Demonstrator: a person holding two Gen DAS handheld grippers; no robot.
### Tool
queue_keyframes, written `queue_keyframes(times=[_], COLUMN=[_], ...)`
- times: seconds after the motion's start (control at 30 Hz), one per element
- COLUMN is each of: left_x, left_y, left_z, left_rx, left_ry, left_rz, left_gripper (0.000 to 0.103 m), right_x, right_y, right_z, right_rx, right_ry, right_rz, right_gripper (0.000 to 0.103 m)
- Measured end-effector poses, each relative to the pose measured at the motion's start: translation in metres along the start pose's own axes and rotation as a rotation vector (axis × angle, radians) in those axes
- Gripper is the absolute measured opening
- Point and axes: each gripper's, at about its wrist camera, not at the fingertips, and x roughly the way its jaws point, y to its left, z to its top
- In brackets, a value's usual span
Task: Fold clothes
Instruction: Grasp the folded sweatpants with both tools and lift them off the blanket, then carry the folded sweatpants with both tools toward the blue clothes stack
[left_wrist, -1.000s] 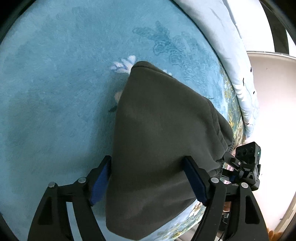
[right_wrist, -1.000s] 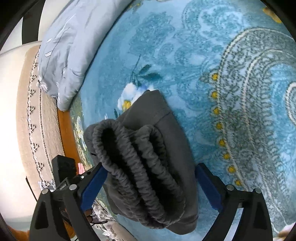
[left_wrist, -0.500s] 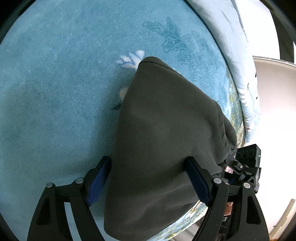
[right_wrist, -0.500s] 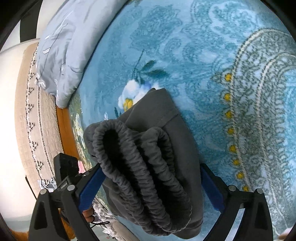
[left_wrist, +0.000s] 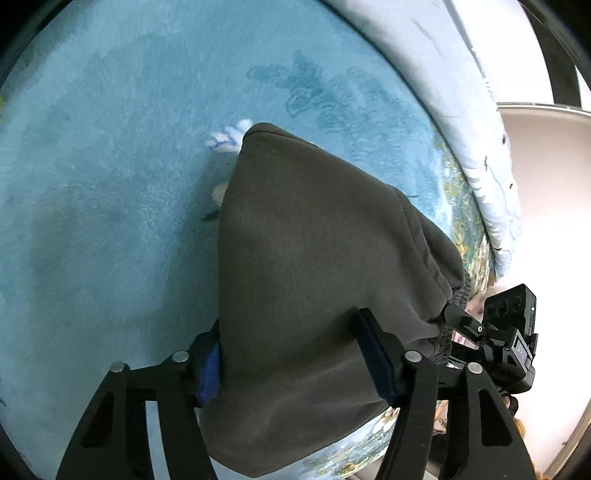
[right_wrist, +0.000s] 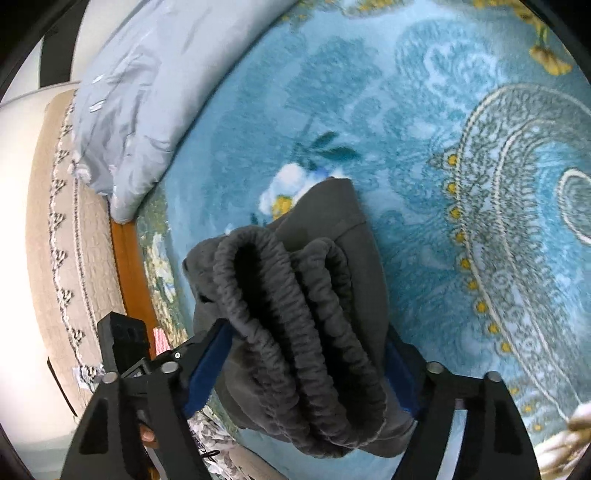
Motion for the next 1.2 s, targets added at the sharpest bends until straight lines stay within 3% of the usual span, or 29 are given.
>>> queue_keyframes(times=[0.2, 0.37, 0.8, 0.97, 1.2], left_x=[-0.027, -0.087, -0.155, -0.177, -0.215], left_y=[-0.022, -0.03, -0.094, -0.109, -0.127], left_z=[-0.013, -0.05, -0.116, -0.144, -0.171], left_rx=[0.044, 0.11, 0.201, 0.26, 0.354], left_ry=[-0.03, -0.08, -0.197, -0.205, -0.231], left_rz=[-0.012, -0.042, -0.06, -0.069, -0.106], left_gripper=[0.058, 0.058, 0.058, 0.058, 0.058], right_x=[-0.034, -0.073, -0.157, -0.179, -0.221], right_y=[0.018, 0.036, 0.069, 0.077, 0.106], right_z=[-0.021, -0.039, -0.107, -0.134, -0.179], right_rx=[-0.035, -0.076, -0.196, -0.209, -0.255], right_ry=[-0.047, -0.101, -0.195, -0.206, -0.316], right_rz=[0.019, 0.053, 0.141, 0.126, 0.113], right_gripper=[0.073, 0.073, 0.073, 0.073, 0.073])
